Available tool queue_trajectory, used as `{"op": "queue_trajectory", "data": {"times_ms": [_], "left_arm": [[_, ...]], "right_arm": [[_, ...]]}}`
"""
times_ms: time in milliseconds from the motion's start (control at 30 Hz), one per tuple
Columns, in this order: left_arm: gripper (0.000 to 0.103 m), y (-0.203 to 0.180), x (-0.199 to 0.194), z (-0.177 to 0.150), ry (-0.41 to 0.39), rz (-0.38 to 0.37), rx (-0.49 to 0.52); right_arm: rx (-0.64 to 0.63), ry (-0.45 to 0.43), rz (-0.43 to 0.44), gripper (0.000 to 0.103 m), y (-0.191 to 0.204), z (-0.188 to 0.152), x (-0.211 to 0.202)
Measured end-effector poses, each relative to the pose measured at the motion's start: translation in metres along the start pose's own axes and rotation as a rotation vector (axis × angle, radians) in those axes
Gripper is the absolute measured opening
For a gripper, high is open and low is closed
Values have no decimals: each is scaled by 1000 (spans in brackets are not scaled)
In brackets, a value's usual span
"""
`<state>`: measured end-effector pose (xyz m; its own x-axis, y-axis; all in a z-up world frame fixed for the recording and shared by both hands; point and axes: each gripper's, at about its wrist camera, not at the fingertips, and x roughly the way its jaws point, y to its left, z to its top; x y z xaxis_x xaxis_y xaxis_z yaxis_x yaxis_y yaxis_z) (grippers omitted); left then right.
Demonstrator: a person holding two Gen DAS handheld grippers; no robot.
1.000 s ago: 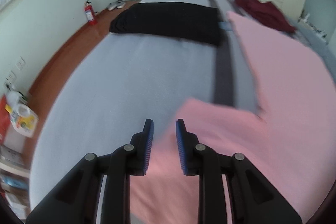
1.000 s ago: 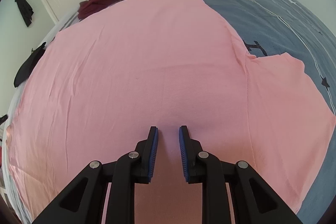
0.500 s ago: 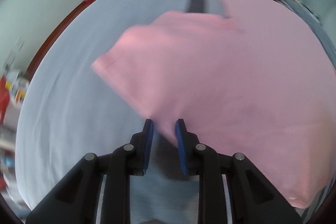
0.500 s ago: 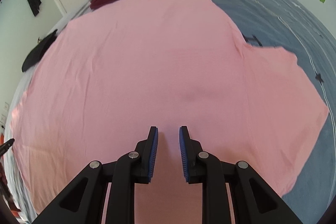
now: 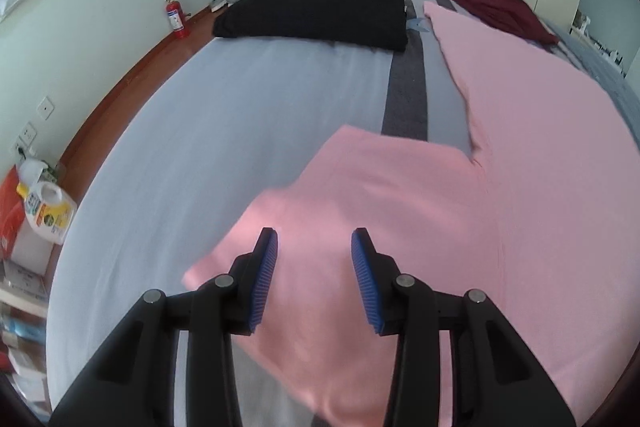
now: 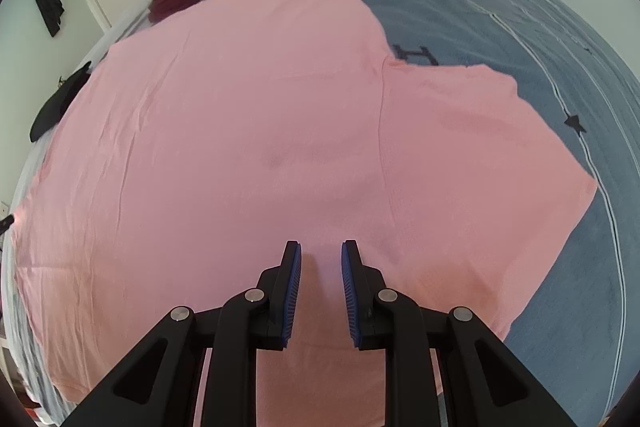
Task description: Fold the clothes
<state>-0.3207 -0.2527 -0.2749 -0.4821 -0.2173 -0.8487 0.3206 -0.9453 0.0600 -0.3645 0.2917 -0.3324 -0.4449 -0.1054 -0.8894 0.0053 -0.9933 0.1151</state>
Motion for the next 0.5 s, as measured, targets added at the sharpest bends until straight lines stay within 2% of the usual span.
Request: {"op": "queue_trajectory", "data": {"times_ms": [100,200,367,433,500], "left_arm": [[35,4,28,-1,75,56,-6],[35,8,12,-5,81,83,-31],[36,-19,-48,-21,16,-23,-8],[37,-33,-65,-32,22,-60,6],[38,-47,-81,-42,30,-96,15]], "right_arm": [[8,-13,-1,19,-4,2,-2],[9,-32,-30,19,-14,6,-4],[131,-37,-102,19,-73,14,2],[158,-32,-127,19,-99,15,4],[166,-29,-138,24,-123,17,7]]}}
